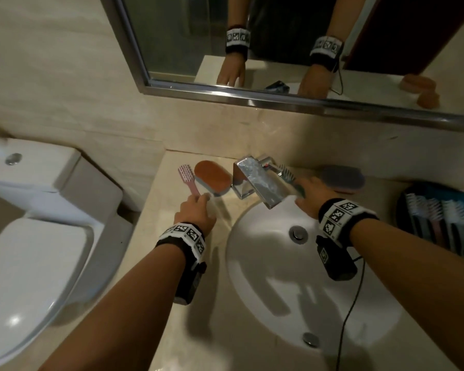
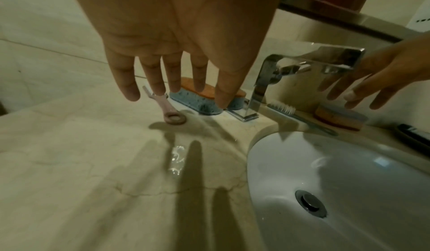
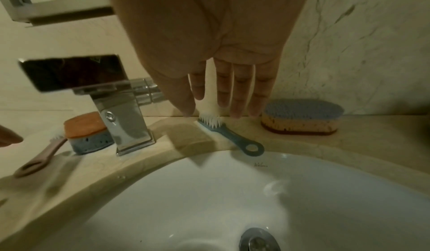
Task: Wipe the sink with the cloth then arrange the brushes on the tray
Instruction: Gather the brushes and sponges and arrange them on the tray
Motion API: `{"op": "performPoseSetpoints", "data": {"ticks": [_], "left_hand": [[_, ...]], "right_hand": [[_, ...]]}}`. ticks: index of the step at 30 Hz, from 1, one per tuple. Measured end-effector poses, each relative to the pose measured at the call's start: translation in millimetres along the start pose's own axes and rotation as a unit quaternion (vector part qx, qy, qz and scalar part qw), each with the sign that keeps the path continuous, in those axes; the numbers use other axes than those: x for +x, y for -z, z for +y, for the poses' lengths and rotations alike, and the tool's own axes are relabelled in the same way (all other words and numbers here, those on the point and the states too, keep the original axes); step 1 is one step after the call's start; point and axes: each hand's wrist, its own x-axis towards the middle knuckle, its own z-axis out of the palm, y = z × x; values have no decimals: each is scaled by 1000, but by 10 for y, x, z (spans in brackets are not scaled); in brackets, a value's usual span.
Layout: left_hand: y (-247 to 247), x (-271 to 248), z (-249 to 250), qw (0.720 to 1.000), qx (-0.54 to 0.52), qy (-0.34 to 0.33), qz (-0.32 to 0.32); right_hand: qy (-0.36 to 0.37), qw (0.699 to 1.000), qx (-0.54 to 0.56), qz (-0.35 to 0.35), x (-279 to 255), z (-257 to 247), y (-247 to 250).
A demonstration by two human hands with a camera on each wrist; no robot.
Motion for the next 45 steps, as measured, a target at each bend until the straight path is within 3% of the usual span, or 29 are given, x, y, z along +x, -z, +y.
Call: {"op": "performPoseSetpoints", "data": {"ticks": [14,18,24,34,42,45], "left_hand": [[-305,433,-154,999,53,6,-1],[-299,382,-152,996,82,-3,29],[-141,532,-111,995,21,27,96],[7,1006,-208,995,-11,92,47],[-12,801,-235,992,2,70,101],[-17,713,-248,988,-43,78,124]], "right_hand": [[27,999,-1,27,564,40,-227],[9,999,6,33,683,33,-227],[34,997,53,54,869,-21,-269],[47,996,19,70,1013,64,-358],[41,998,-7,49,1004,30,-403],[43,998,10,46,987,18,-399]]}}
